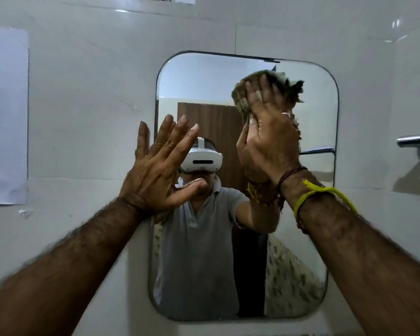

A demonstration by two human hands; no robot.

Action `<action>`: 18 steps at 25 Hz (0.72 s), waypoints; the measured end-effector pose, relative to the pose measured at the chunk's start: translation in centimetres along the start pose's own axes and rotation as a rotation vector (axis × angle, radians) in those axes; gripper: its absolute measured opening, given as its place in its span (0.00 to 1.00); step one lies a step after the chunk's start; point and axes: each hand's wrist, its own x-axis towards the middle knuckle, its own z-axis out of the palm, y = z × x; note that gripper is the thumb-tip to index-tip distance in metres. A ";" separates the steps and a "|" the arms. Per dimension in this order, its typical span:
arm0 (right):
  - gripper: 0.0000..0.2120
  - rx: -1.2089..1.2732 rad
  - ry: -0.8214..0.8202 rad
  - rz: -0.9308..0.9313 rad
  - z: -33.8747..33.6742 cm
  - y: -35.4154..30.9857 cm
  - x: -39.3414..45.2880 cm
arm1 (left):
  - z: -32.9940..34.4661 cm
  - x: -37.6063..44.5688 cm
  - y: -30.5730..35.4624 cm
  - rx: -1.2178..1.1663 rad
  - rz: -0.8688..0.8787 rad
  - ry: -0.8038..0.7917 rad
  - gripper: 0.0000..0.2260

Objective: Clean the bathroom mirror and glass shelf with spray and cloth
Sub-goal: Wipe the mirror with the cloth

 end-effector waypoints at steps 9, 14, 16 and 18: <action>0.34 -0.112 -0.041 -0.038 0.7 -0.2 -5.7 | 0.0 0.0 -0.2 -0.062 0.003 0.031 0.39; 0.31 -0.223 -0.243 -0.438 0.9 -0.8 -9.4 | -0.4 -0.6 0.3 -0.143 -0.029 -0.016 0.39; 0.32 -0.150 -0.189 -0.245 0.8 -0.5 -9.3 | -0.6 -1.4 1.0 -0.163 -0.069 -0.085 0.40; 0.32 -0.053 -0.123 -0.074 1.0 -1.6 -10.3 | -1.0 -2.4 2.0 -0.186 -0.113 -0.142 0.40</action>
